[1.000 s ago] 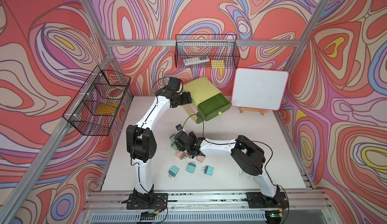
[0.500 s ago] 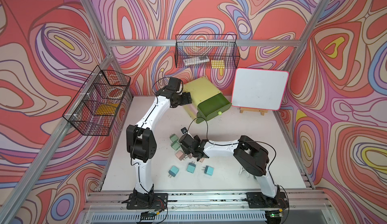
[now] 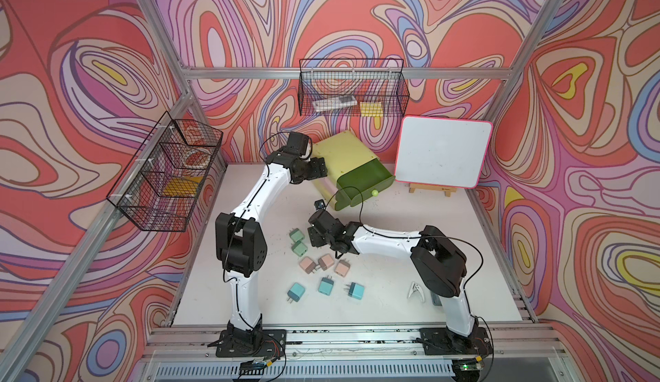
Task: Place the plugs into the drawer by color
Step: Pick up the plug from the center of the board.
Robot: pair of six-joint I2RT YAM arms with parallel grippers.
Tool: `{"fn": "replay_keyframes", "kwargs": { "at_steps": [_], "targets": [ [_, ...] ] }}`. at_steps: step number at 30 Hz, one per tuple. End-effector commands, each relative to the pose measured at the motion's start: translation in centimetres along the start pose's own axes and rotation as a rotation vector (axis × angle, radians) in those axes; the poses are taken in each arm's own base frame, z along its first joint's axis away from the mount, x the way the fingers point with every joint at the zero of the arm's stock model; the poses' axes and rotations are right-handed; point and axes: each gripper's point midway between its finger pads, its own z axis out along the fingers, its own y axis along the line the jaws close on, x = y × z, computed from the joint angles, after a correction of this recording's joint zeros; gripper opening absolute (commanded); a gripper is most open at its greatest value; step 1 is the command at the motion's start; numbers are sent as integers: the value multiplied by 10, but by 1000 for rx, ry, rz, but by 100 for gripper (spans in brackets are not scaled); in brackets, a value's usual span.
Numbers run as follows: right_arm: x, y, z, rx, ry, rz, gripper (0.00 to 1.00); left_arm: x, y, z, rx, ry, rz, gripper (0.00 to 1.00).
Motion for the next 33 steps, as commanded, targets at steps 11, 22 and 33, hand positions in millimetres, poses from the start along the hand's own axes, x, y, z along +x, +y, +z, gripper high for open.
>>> {"fn": "replay_keyframes", "kwargs": {
  "at_steps": [11, 22, 33],
  "targets": [
    [46, 0, 35, 19, 158, 44, 74, 1, 1, -10, -7, 0, 6, 87],
    [42, 1, 27, 1, 139, 28, 44, 3, 2, -7, -10, 5, 4, 87],
    [-37, -1, -109, -145, -81, -65, 32, -4, -11, -17, 42, -10, -5, 87]
  ]
}}
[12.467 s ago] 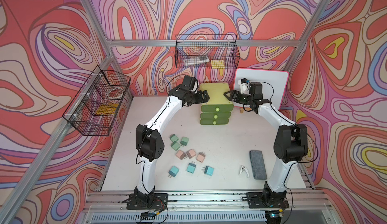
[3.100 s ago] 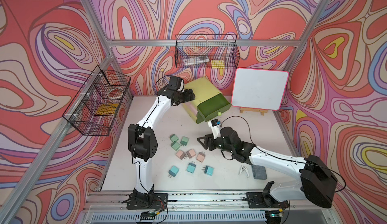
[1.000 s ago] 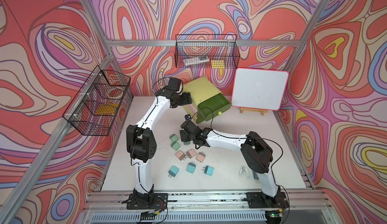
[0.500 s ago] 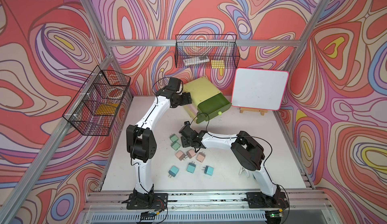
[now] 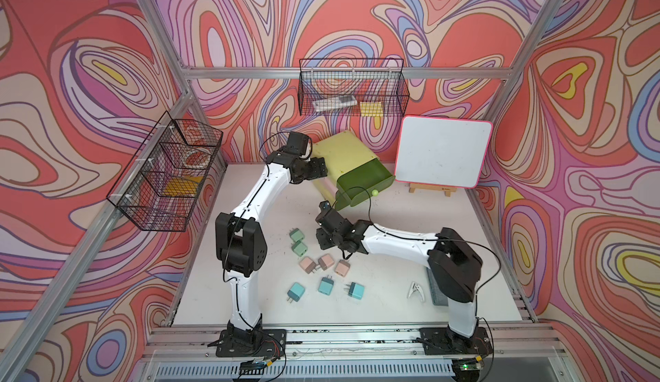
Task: Place the plugs into the drawer by color
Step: Pick up the plug from the center of the board, then place the plug in the drawer.
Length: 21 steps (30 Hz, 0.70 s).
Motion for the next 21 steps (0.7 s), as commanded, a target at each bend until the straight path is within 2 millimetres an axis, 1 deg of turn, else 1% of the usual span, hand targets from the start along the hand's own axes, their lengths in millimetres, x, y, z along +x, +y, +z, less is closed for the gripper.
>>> {"fn": "replay_keyframes", "kwargs": {
  "at_steps": [1, 4, 6, 9, 12, 15, 17, 18, 19, 21],
  "targets": [
    [-42, 2, -62, -37, -139, -73, 31, -4, -13, -19, 47, -15, -7, 87],
    [-66, -10, -94, -73, -180, -143, 32, -10, -22, -31, 71, -43, -3, 87],
    [-79, -17, -105, -127, -176, -213, 33, -17, -30, -40, 97, -74, -3, 87],
    [-106, -48, -111, -95, -197, -254, 32, -29, -44, -53, 138, -134, 5, 88],
    [-129, -74, -107, -83, -211, -255, 31, -38, -56, -54, 170, -178, 44, 88],
    [-143, -96, -96, -58, -202, -255, 30, -43, -60, -43, 172, -177, 60, 88],
    [-149, -110, -90, -57, -187, -240, 30, -45, -61, -34, 174, -158, 62, 87],
    [-154, -113, -92, -67, -190, -241, 30, -45, -61, -28, 174, -145, 63, 87],
    [-150, -117, -79, -74, -161, -240, 30, -45, -61, -23, 174, -136, 61, 87],
    [-150, -121, -73, -75, -146, -253, 30, -45, -60, -14, 167, -121, 59, 87]
  ]
}}
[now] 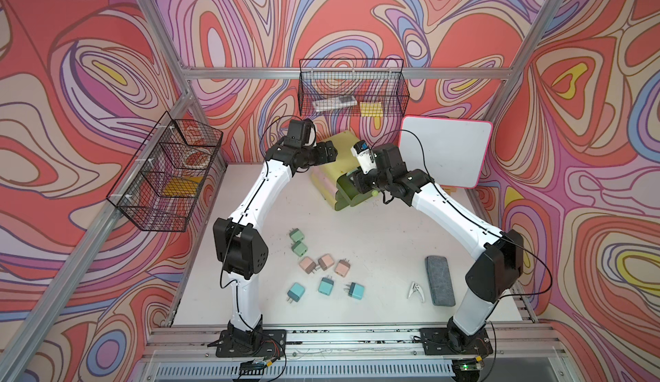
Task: Place the plugs into the drawer by color
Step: Place the plug in the drawer.
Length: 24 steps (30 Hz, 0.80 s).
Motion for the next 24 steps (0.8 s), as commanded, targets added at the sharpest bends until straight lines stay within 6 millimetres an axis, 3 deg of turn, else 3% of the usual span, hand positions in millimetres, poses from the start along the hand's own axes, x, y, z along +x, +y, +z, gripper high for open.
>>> {"fn": "replay_keyframes", "kwargs": {
  "at_steps": [1, 14, 24],
  "targets": [
    [6, 3, 8, -61, 43, -49, 30, 11, 9, 22, -11, 53, 6, 87],
    [18, -6, 37, -86, 93, -72, 31, 22, 25, 42, -55, 85, 11, 87],
    [24, -8, 52, -113, 123, -41, 32, 24, 29, 43, -68, 95, 9, 87]
  ]
}}
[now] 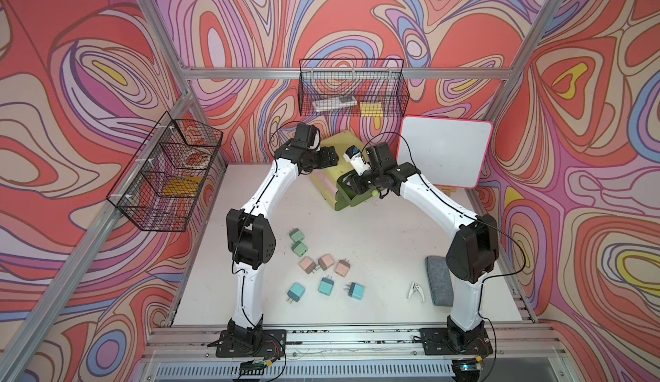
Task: Place the plugs into the drawer by color
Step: Place the plug in the drawer, then move the plug to the center of the board.
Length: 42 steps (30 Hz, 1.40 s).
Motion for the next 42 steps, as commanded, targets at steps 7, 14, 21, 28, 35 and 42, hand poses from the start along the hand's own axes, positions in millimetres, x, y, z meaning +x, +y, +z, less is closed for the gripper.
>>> {"fn": "replay_keyframes", "kwargs": {
  "at_steps": [7, 14, 21, 28, 35, 42],
  "targets": [
    [-3, -8, 3, -21, -16, 46, 36, 4, 8, 3, -31, 22, 11, 87],
    [-1, -8, 5, -36, -11, 61, 48, 4, 8, 2, -33, 21, 9, 87],
    [-10, -7, -7, -35, -25, 62, 58, 4, 5, 3, -17, 25, 1, 87],
    [-39, 20, -57, -19, -134, 95, 62, 1, 6, 1, -18, 16, 3, 87],
    [-23, 107, -55, 51, -222, 173, 58, 1, 4, 2, -7, 15, -6, 87],
    [44, 193, 25, -69, -56, 128, 55, 4, 5, 2, -10, 26, -6, 86]
  ]
}}
